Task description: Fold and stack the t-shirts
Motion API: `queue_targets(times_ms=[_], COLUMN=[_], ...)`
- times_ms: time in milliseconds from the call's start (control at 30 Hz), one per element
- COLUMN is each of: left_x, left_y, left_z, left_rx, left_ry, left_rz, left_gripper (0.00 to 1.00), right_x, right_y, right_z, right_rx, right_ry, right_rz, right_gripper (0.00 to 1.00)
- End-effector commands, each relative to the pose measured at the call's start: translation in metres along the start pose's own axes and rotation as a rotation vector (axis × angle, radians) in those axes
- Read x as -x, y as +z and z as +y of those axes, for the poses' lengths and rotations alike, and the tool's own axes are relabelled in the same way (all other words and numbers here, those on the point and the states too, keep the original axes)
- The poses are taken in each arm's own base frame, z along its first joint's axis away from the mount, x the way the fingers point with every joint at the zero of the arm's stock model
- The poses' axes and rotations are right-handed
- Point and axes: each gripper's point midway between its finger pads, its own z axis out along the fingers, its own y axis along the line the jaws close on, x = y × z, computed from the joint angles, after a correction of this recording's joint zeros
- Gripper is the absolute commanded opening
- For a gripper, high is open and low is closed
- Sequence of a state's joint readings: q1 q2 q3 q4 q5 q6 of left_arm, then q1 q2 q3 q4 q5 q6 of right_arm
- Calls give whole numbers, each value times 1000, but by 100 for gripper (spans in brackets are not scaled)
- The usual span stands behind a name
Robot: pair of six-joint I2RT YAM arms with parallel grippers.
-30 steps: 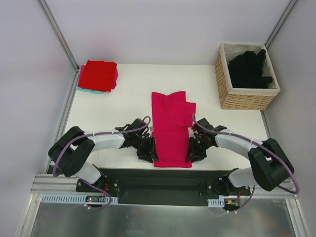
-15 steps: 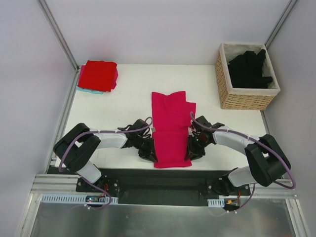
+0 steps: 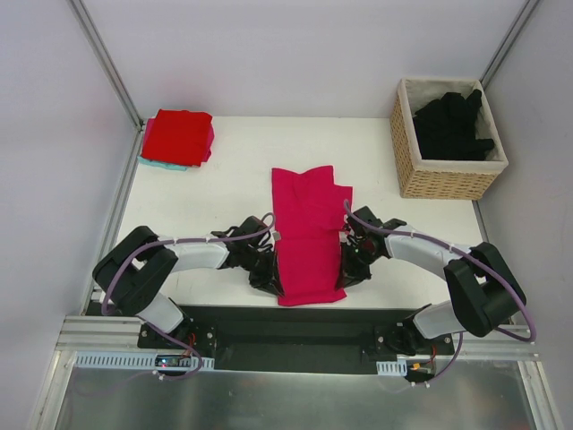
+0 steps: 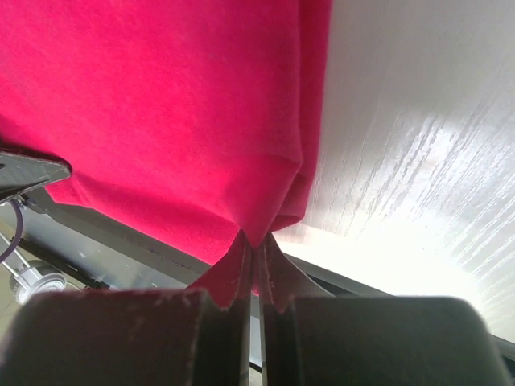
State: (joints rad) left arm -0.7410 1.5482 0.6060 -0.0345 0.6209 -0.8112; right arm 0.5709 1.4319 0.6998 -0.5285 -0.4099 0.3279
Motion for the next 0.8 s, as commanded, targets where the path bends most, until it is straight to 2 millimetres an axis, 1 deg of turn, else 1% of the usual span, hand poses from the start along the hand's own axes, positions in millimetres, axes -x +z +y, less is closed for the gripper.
queue_targets(times_ms=[0, 167, 233, 267, 300, 333, 400, 433, 500, 600, 700, 767], left_x=[-20, -29, -33, -35, -36, -38, -38, -39, -44, -51, -58, -58], left_y=[-12, -22, -25, -27, -28, -30, -33, -34, -34, -37, -43, -48], left_z=[0, -3, -2, -5, -6, -6, -7, -7, -4, -1, 1, -3], left_rx=[8, -2, -3, -16, -19, -16, -13, -12, -7, -14, -11, -13], left_ry=[18, 25, 18, 27, 32, 34, 41, 39, 19, 10, 4, 15], left_rz=[53, 55, 63, 65, 68, 70, 69, 69, 79, 86, 89, 74], left_gripper=[0, 0, 0, 0, 0, 0, 0, 0, 0, 0, 0, 0], right_x=[-6, -24, -33, -38, -41, -49, -55, -61, -64, -72, -77, -81], right_y=[-7, -11, -13, -16, -17, -17, -20, -18, -20, -20, -23, -25], right_z=[3, 3, 7, 9, 11, 15, 19, 18, 19, 14, 13, 11], right_rx=[-1, -14, -23, -27, -27, -25, -15, -21, -18, -38, -42, -47], right_ry=[-5, -10, -16, -25, -21, -40, -39, -54, -54, -51, -57, -56], right_rz=[19, 64, 76, 79, 77, 89, 78, 82, 79, 100, 104, 101], right_gripper=[1, 1, 1, 1, 1, 1, 1, 1, 1, 1, 1, 1])
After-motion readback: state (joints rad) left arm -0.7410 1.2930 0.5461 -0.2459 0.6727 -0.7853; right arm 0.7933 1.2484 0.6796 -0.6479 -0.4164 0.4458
